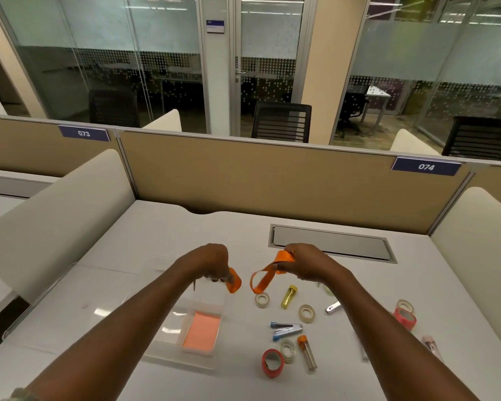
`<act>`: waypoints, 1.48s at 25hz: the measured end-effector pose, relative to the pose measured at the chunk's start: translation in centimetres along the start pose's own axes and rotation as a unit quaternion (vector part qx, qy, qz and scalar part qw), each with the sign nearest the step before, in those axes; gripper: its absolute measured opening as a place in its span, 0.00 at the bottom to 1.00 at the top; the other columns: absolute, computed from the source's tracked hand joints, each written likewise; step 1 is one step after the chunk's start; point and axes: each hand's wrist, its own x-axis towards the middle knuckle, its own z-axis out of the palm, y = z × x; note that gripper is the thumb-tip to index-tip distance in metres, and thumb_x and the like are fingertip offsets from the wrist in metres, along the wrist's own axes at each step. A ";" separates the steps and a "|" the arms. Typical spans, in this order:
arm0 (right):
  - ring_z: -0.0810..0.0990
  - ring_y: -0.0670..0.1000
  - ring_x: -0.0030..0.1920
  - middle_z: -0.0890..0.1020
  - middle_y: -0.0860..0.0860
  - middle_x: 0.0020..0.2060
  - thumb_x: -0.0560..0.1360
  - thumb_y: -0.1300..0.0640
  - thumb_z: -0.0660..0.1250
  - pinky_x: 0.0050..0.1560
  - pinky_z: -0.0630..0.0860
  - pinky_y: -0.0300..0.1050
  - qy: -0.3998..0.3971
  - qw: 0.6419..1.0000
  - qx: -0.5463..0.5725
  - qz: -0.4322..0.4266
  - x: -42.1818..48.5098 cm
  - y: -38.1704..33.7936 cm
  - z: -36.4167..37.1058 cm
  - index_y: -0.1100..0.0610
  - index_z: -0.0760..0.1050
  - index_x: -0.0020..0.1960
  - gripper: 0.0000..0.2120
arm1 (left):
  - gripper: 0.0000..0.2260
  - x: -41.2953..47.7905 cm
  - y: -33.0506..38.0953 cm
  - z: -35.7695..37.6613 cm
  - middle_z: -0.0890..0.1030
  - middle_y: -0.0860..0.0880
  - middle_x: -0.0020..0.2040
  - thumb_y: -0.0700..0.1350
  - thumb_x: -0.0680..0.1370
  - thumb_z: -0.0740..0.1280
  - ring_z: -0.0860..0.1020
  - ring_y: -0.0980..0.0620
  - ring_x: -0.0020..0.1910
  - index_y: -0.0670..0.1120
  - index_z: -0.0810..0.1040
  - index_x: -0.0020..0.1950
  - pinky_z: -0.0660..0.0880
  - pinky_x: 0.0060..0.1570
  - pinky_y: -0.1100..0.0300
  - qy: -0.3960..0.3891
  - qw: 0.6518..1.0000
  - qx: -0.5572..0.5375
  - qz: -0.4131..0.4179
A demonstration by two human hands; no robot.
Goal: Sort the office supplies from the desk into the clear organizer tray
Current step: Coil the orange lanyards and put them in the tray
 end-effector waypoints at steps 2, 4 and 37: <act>0.77 0.50 0.42 0.81 0.51 0.44 0.72 0.37 0.71 0.40 0.71 0.44 -0.021 0.992 -0.125 -0.006 0.3 -1.0 0.3 0.55 0.78 0.51 0.21 | 0.15 0.2 -0.1 0.1 0.83 0.44 0.50 0.52 0.77 0.71 0.78 0.49 0.43 0.40 0.82 0.53 0.71 0.41 0.60 0.065 0.997 0.009 0.047; 0.76 0.49 0.43 0.79 0.50 0.43 0.71 0.37 0.71 0.39 0.70 0.42 -0.040 0.985 -0.165 -0.019 0.5 -2.3 0.4 0.55 0.78 0.52 0.22 | 0.12 0.3 -0.3 0.0 0.81 0.47 0.49 0.52 0.76 0.71 0.77 0.52 0.42 0.43 0.82 0.50 0.70 0.40 0.61 0.101 0.987 -0.040 0.118; 0.80 0.51 0.42 0.80 0.54 0.46 0.76 0.55 0.67 0.40 0.80 0.44 0.133 0.845 0.489 0.169 15.0 -10.3 18.7 0.52 0.71 0.55 0.08 | 0.09 11.2 -10.4 7.5 0.82 0.53 0.53 0.50 0.81 0.61 0.80 0.51 0.55 0.54 0.80 0.55 0.77 0.50 0.60 0.128 0.813 -0.567 0.036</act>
